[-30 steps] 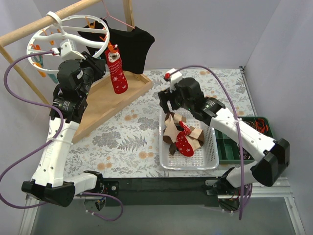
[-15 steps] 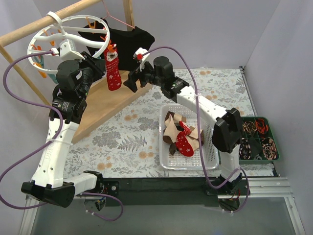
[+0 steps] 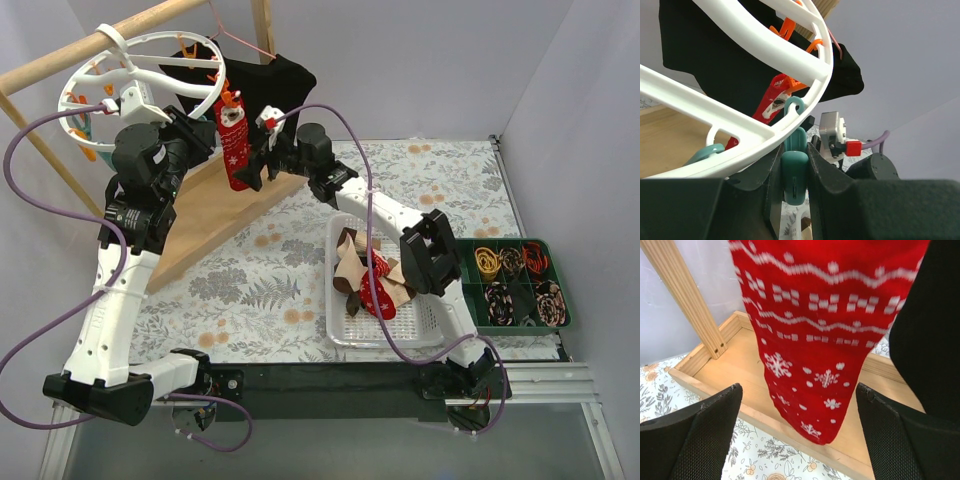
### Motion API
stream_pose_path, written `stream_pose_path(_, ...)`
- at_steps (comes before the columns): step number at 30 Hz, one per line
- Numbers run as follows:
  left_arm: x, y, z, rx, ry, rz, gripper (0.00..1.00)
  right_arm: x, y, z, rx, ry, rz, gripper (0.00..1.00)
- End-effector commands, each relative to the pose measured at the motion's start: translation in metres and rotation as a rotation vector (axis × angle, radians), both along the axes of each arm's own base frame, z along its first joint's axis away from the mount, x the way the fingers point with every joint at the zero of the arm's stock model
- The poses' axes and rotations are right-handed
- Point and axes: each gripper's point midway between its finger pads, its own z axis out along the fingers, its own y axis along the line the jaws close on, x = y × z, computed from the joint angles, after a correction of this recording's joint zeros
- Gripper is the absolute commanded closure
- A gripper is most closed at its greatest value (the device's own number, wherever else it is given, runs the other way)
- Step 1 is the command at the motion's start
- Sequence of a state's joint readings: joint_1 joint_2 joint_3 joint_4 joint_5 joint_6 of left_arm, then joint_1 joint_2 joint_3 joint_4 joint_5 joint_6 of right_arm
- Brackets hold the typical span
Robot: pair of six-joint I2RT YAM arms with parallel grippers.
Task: Remove the socks clipped to the hanger
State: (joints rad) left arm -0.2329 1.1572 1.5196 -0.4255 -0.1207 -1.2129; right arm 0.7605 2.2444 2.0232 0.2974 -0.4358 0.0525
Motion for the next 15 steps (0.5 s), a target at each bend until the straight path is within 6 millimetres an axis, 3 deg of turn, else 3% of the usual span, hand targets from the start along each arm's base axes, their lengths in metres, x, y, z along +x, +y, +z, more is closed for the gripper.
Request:
stream_pose_path(1,-0.019,-0.012,0.017,-0.008,-0.030,-0.083,1.00,0.003,0.008,0.031,0.104,-0.064,0.032,0.02)
stream_pose_path(8,-0.020,-0.013,0.017,-0.008,-0.030,-0.089,1.00,0.005,0.021,0.020,0.143,-0.042,0.076,0.02)
stream_pose_path(11,-0.020,-0.013,0.016,-0.008,-0.028,-0.087,1.00,0.003,0.027,0.022,0.179,-0.034,0.106,0.09)
stream_pose_path(15,-0.020,-0.012,0.016,-0.006,-0.029,-0.083,1.00,0.006,0.033,0.026,0.225,0.000,0.115,0.26)
